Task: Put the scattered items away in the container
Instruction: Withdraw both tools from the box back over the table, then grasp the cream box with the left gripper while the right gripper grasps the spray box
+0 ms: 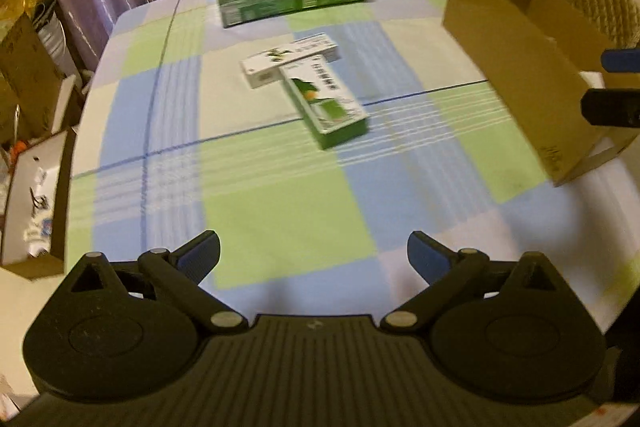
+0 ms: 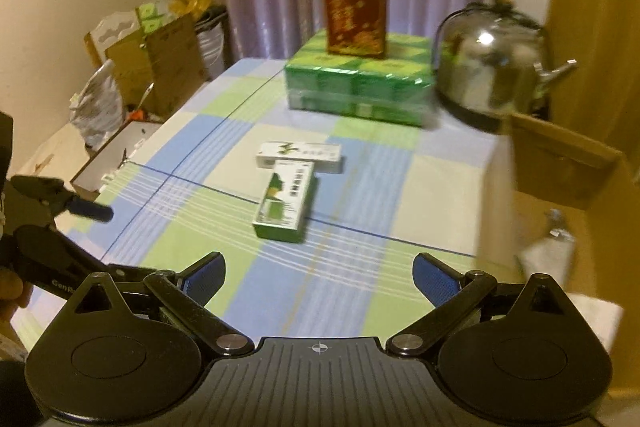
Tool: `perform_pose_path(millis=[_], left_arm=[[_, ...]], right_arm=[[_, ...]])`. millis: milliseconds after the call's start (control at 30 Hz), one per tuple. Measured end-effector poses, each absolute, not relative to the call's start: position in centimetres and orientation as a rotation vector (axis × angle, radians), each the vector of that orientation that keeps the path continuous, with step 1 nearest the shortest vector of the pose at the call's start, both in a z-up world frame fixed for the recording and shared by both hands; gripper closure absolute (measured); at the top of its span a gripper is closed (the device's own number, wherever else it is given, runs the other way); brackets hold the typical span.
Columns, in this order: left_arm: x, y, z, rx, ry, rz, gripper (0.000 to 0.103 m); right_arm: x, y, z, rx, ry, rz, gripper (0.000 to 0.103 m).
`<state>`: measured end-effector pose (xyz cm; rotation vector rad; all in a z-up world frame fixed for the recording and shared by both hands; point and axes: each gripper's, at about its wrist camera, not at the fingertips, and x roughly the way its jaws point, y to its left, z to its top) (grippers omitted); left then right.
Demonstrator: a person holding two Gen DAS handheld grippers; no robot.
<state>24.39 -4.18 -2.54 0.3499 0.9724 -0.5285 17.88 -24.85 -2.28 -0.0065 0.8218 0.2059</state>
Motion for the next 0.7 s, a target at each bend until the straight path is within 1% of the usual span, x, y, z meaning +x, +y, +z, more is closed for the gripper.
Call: perform_pose_path(millis=[367,567,700], left_arm=[[33.9,-2.3,-5.8,0.418,0.950,-0.592,0.005],[37.4,-1.8,-8.1,0.432,0.947,-0.615,0.005],[39.0,-1.7,-9.2,0.432,0.946,-0.621,0.005]], right_arm=[[29.1,-20.9,-9.9,0.023,0.906,0.247,0.006],[33.1,-19.8,-13.6,0.000,0.948,0.236,0.007],[34.1,-19.2,-14.9,-0.025,0.966,0.243,0.018]])
